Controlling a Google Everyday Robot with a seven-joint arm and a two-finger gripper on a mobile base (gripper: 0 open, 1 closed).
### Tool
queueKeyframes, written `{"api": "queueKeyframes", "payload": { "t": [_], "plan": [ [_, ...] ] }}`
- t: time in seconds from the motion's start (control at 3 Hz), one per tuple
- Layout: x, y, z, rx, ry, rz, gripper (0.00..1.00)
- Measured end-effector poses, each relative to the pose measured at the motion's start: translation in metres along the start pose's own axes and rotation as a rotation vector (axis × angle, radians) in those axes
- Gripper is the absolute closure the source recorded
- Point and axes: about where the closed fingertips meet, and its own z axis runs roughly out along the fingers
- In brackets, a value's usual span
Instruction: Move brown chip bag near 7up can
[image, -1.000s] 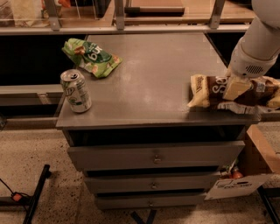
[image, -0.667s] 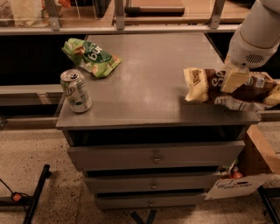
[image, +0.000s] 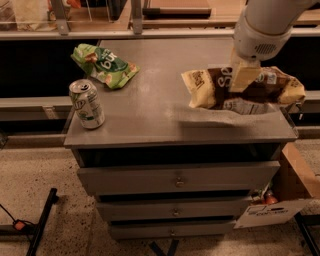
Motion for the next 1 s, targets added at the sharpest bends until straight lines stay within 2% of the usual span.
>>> {"api": "queueKeyframes", "payload": {
  "t": [0.33, 0.67, 1.0],
  "plan": [
    [-0.034, -0.005, -0.004, 0.004, -0.016, -0.054, 1.0],
    [-0.066, -0.01, -0.004, 0.008, -0.027, -0.073, 1.0],
    [-0.088, -0.013, 0.0, 0.007, -0.033, -0.043, 1.0]
  ]
}}
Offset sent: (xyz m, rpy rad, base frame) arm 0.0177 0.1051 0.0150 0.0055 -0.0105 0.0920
